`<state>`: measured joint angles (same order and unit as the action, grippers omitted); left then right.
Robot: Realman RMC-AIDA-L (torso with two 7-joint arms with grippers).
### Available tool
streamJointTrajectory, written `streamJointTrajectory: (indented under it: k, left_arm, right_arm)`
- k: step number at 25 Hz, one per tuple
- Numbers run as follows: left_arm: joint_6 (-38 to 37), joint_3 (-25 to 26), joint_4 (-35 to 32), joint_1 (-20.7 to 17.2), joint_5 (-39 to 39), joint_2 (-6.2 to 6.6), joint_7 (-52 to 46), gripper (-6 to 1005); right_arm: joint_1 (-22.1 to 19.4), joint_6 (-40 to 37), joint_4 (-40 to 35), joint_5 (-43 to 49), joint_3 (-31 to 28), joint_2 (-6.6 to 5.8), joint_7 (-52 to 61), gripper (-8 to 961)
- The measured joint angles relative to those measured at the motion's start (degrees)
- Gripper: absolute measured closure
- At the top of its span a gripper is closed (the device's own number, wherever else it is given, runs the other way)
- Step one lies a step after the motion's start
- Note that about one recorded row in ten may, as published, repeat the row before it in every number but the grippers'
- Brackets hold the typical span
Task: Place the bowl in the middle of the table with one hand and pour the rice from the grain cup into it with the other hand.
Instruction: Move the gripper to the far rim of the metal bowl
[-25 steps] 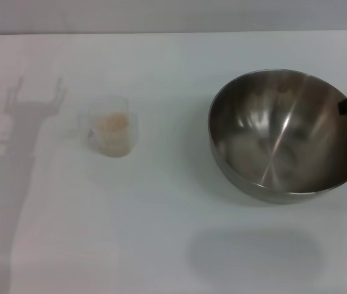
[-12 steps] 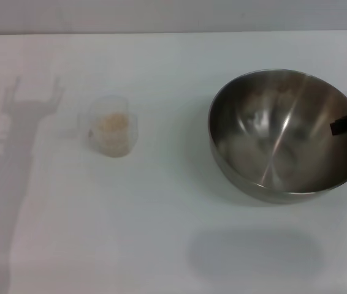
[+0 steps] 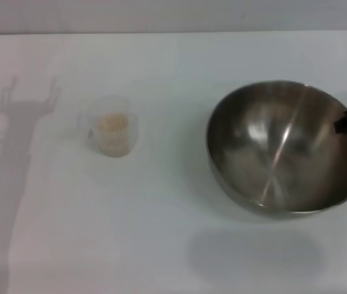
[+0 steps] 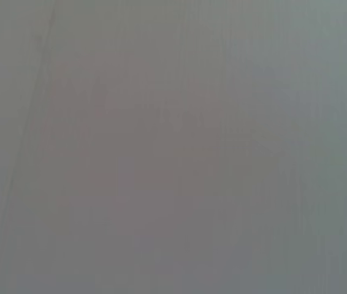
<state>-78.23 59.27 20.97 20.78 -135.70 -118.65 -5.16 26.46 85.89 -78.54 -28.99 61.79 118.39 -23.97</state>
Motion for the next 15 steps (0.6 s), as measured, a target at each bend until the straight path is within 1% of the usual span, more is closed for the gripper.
streamJointTrajectory:
  k: [8,10,15]
  left_arm:
    - [0.0,0.1,-0.1,0.5,0.0,0.0,0.1,186]
    - [0.0,0.1,-0.1,0.7,0.0,0.0,0.2,186]
    - [0.0,0.1,-0.1,1.0,0.0,0.0,0.3,187]
  right_arm:
    - [-0.2,-2.9,-1.0,-0.3,-0.8,0.38,0.0,930]
    - [-0.3,-3.6,-1.5,-0.5,-0.9,0.41,0.0,932]
    - [-0.3,-8.6,-2.0,-5.6,-0.1,0.54,-1.1,936]
